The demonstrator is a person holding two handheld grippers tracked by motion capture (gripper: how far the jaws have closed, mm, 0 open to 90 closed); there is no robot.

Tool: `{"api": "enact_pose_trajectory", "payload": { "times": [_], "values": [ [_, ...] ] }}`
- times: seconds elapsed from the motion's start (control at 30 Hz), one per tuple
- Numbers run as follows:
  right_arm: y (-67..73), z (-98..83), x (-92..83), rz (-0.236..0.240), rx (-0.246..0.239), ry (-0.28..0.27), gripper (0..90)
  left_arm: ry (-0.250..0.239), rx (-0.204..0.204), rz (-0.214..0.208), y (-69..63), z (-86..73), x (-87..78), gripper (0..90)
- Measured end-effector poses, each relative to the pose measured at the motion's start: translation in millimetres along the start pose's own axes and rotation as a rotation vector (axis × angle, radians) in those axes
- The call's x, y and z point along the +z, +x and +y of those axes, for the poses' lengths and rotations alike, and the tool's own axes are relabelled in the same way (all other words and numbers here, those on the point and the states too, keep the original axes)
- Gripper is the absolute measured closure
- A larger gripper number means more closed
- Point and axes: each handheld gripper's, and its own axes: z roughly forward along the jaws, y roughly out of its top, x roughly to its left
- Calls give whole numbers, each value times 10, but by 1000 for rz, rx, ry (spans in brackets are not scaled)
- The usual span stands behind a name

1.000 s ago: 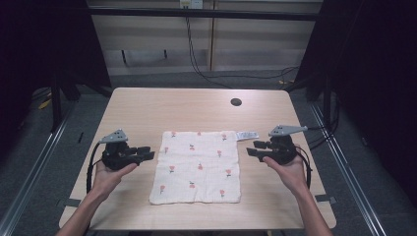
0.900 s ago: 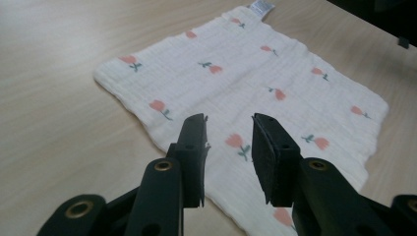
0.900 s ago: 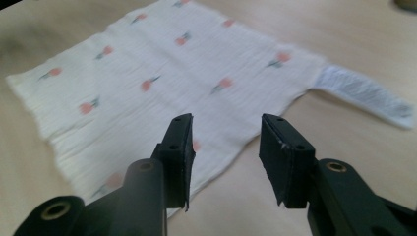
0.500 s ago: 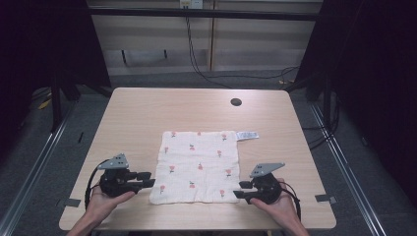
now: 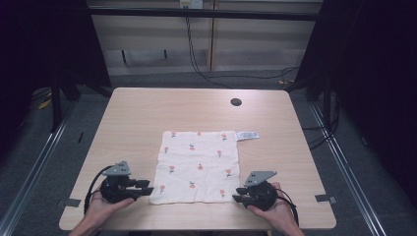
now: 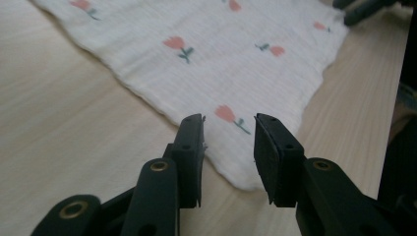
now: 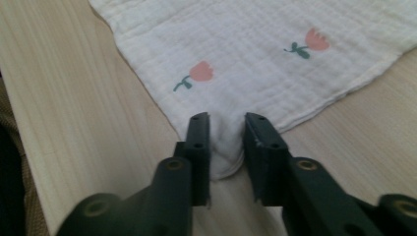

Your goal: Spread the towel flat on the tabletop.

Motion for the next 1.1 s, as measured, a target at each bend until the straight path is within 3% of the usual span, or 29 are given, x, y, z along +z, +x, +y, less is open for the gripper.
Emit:
{"api": "enact_pose_trajectory", "payload": {
  "times": [0.03, 0.07, 0.17, 0.2, 0.33, 0.47, 0.57, 0.67, 0.8, 0.87, 1.1],
  "values": [
    [0, 0, 0, 0, 0, 0, 755, 0, 0, 0, 0, 0, 0, 608],
    [0, -11, -8, 16, 10, -1, 806, 24, 37, 4, -53, 6, 61, 595],
    [-4, -17, -15, 21, 23, 2, 842, 44, 54, -27, -88, 17, 114, 563],
    [-14, -26, -27, 26, 27, 4, 854, 72, 70, -57, -101, 10, 167, 550],
    [-43, -58, -59, 41, 70, 10, 864, 71, 100, -36, -144, -10, 188, 538],
    [-53, -65, -70, 47, 82, 15, 867, 76, 153, 10, -196, -37, 180, 758],
    [-33, -69, -77, 53, 79, 21, 870, 82, 141, -27, -190, -42, 182, 895],
    [-2, -80, -78, 55, 82, 15, 872, 107, 110, -42, -187, -31, 167, 900],
    [70, -127, -121, 74, 84, 26, 874, 106, 95, -61, -227, -50, 150, 900],
    [106, -164, -146, 88, 83, 23, 875, 113, 115, -73, -279, -46, 131, 900],
    [175, -230, -215, 98, 76, 33, 874, 128, 118, -113, -368, -47, 82, 900]
  ]
}}
